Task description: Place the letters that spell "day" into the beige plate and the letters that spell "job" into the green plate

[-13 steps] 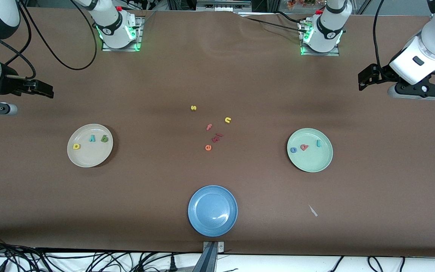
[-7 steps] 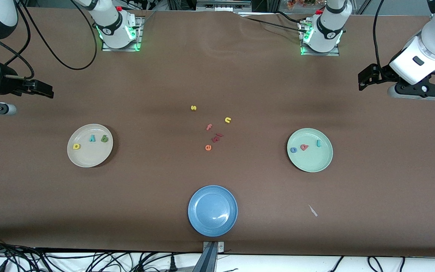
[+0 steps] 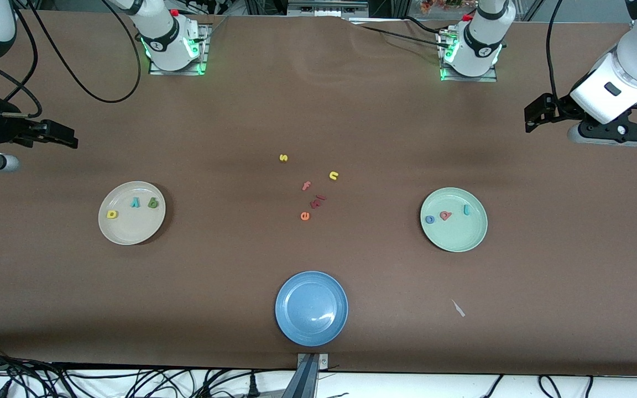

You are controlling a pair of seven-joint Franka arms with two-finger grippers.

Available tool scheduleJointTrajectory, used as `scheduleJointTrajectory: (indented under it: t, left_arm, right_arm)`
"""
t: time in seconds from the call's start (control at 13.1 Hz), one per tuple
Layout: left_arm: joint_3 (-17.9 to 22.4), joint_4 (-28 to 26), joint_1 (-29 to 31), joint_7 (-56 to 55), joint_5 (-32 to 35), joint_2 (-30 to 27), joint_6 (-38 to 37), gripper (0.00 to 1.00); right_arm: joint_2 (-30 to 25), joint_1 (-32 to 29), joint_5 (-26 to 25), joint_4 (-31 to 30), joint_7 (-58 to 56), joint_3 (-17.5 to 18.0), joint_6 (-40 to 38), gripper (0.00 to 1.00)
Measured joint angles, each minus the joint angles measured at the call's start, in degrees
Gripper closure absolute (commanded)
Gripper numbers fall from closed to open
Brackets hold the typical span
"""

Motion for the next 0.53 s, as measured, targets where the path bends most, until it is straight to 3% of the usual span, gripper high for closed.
scheduleJointTrajectory:
  t: [0.53]
  left_arm:
    - [0.0, 0.0, 0.0, 0.0, 0.0, 0.0, 0.0, 0.0]
  right_arm:
    - [0.4, -0.2, 0.0, 0.0, -1.1, -0.1, 0.4, 0.0]
